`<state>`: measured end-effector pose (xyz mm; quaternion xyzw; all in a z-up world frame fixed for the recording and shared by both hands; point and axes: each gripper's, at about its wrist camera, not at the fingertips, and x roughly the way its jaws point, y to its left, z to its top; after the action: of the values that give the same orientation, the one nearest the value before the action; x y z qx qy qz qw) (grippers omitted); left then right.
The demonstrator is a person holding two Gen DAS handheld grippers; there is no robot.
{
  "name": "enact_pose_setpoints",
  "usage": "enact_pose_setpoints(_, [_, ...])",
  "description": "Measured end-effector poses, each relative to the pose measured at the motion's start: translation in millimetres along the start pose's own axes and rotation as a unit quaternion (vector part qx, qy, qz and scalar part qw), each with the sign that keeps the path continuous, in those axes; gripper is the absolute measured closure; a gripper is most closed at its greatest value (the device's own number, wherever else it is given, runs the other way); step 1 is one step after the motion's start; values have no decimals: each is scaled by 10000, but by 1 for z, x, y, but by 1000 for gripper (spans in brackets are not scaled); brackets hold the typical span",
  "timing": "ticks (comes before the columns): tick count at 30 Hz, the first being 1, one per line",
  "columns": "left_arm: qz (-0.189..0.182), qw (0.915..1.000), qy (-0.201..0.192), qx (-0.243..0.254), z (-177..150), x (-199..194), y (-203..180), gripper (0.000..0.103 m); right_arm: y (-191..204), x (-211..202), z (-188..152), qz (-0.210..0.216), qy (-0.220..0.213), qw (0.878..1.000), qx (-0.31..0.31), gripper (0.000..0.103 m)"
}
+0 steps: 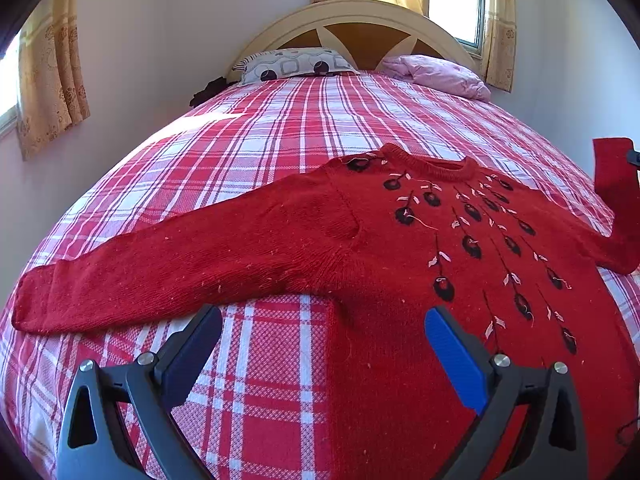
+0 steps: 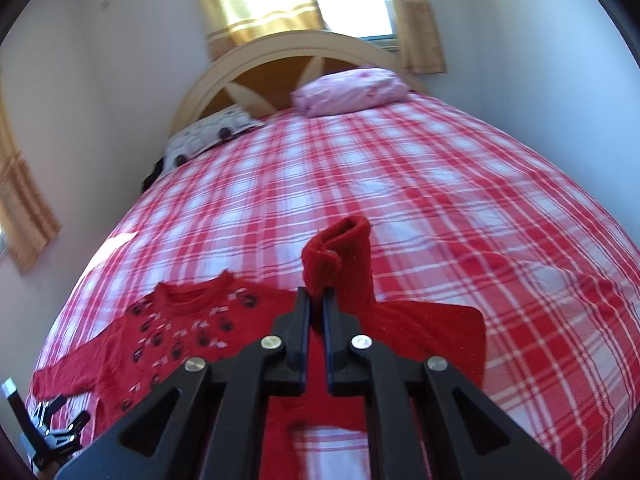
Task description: Fold small clothes
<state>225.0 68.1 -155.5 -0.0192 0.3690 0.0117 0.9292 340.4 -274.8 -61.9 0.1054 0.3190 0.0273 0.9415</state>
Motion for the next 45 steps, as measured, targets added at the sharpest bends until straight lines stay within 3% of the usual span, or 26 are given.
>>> enact_pose_setpoints(7, [-349,9992,-36,-210,-4,-13,3,1,88,4,-44,765,364,9913,-1004,95])
enact_pose_setpoints(14, [-1011,9938,69,-448,-2,-17,-3,1,151,28,-99,1087,631,9776,-1687,95])
enact_pose_setpoints(22, [-1375,9885,253,-584,-1,-7,-14,1,160,50,-140,1311,1063,9687,-1820,90])
enact_pose_setpoints(24, [-1625,9842,370,-594,0,0,-22,1,145,45,-141,1434,1171,9688,-1645,56])
enact_pose_setpoints(25, [-1724,9823,433,-590,1,3,-28,1,136,40,-141,1473,1164,9698,-1557,51])
enact_pose_setpoints(29, [-2067,9754,596,-485,5,13,-54,4,98,13,-140,1167,927,9787,-1409,50])
enact_pose_setpoints(31, [-2270,9701,710,-475,7,20,-68,10,81,-1,-141,988,788,9835,-1292,47])
enact_pose_setpoints(33, [-2345,9673,888,-378,7,31,-85,35,64,-17,-144,832,621,9882,-1122,45])
enact_pose_setpoints(35, [-2278,9659,1200,-291,6,48,-102,48,54,-29,-148,759,492,9911,-980,43])
enact_pose_setpoints(38, [-1928,9754,1069,-1,8,54,-118,49,45,-43,-153,723,328,9933,-836,41])
enact_pose_setpoints(41, [-1934,9743,1146,111,9,53,-127,92,40,-53,-160,733,214,9948,-674,40])
enact_pose_setpoints(45, [-1987,9744,1047,59,11,39,-120,93,28,-56,-166,875,206,9956,-257,39])
